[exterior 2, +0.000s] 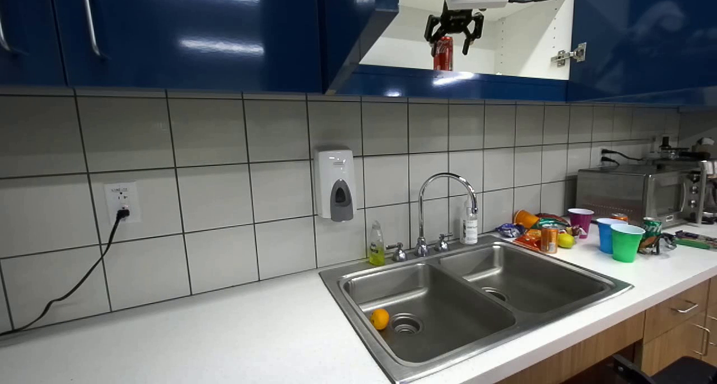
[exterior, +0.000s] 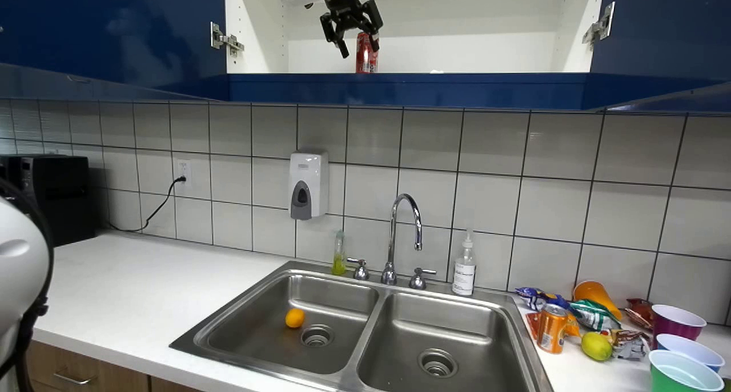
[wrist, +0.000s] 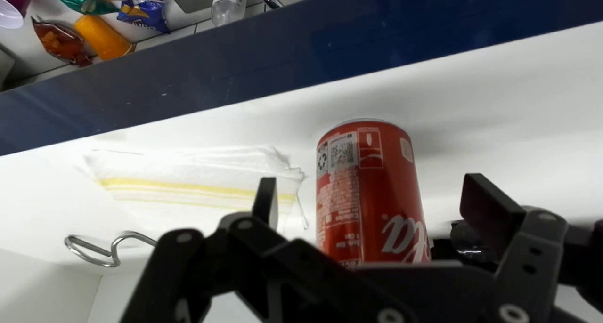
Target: Put the red can in the sink on the left.
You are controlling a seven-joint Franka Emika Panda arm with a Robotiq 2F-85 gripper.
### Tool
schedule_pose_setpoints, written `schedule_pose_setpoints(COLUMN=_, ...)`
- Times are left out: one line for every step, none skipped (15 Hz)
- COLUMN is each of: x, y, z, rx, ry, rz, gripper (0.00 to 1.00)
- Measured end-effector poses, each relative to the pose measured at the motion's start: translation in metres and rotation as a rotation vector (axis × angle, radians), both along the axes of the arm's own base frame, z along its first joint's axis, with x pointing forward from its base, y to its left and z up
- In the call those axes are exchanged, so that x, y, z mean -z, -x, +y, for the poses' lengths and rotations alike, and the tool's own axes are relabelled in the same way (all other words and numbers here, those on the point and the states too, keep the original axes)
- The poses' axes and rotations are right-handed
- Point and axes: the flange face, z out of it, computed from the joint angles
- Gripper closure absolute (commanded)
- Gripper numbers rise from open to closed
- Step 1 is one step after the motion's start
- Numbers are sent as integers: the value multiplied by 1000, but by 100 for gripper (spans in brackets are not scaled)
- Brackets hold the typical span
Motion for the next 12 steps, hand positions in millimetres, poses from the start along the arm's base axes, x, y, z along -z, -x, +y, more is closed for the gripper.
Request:
schedule_pose_setpoints(x=0, y=-2, z=0, rx=-1, ry=1, rz=-3, gripper=0)
schedule_pose_setpoints(x=0, y=-4, z=0, rx=-2, ry=2, rz=-7, gripper=0)
schedule_pose_setpoints(x=1, y=-6, z=0, rx=-3, ry=2, rz=-11, gripper=0)
schedule_pose_setpoints(x=1, y=-8, z=0, rx=-4, ry=3, rz=-14, gripper=0)
schedule_pose_setpoints(x=2, y=-9, z=0, rx=-6, ry=4, rz=-18, gripper=0)
schedule_pose_setpoints(x=2, y=-11, z=0, rx=-7, ry=4, rz=-21, gripper=0)
schedule_pose_setpoints(x=2, y=-12, z=0, rx=-8, ry=5, rz=-25, gripper=0)
schedule_pose_setpoints(x=2, y=-13, z=0, rx=-9, ry=6, rz=-29, gripper=0)
schedule_pose_setpoints(x=2, y=-14, z=1, rx=-10, ry=6, rz=-33, gripper=0)
schedule_pose_setpoints(x=2, y=-15, z=1, rx=-11, ry=7, rz=-35, gripper=0)
schedule_pose_setpoints(x=2, y=-15, z=1, rx=-11, ry=7, rz=-37, gripper=0)
schedule_pose_setpoints(x=2, y=-16, z=1, rx=-12, ry=8, rz=-40, gripper=0)
